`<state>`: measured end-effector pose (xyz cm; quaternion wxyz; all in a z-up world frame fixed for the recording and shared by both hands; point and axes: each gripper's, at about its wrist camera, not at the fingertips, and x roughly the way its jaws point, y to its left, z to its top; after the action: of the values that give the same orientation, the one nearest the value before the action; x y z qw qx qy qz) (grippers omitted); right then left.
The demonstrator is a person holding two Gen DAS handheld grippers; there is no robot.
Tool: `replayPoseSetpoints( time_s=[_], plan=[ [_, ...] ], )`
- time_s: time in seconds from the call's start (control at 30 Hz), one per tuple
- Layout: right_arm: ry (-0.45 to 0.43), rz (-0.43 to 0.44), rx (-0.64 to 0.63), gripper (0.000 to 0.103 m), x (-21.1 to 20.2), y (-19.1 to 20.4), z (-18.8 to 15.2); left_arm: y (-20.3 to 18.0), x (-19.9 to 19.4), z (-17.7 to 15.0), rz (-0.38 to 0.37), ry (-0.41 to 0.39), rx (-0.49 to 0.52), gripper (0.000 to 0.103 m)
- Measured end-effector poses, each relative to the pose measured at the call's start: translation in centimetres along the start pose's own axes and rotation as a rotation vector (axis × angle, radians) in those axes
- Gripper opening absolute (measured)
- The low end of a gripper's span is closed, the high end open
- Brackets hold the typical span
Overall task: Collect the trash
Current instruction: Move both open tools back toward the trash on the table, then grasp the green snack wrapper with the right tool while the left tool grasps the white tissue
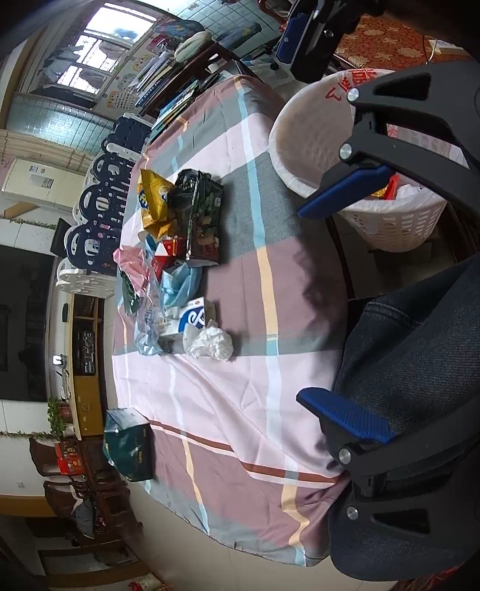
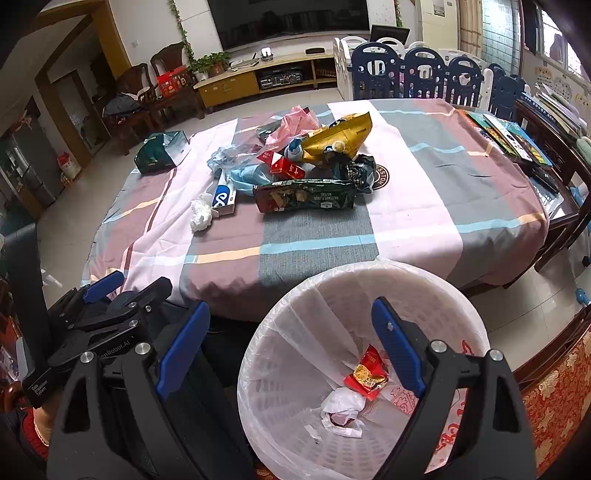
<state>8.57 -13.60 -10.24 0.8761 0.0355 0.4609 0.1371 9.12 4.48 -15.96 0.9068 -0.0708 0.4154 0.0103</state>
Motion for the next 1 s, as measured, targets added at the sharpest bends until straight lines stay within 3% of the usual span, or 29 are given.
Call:
replayPoseSetpoints(
  time_s=[0.2,0.43,0.67,0.83,1.0],
  plan=[
    [-0.067,-0.08,-0.04,0.087,1.5,-0.1,2.5,2.3,0.3,0.5,0.054,-0.031,-0.038,0.092],
    [-0.105,-0.087,-0.079,0.087,8.9,-0.9,9.7,5.5,1.1,0.3,0.083,-0.01,-0.121,0.092],
    [0.0,-0.191,-0.289,0.087,17.2,1.0,12.6,7.1,1.9,-0.1,0.102,0.005,-0.155,0.093],
    [0.119,-0.148,-0.278,0.087,20.4,0.8,12.0,7.6,2.5,-0.3,0.094,0.026,-0.169,0.093],
    [0.177,0.062,-0.201,0.087,19.0,1.4,10.2,7.4,3.0,-0.6,0.088,0.053,-0.163,0.093]
  ],
)
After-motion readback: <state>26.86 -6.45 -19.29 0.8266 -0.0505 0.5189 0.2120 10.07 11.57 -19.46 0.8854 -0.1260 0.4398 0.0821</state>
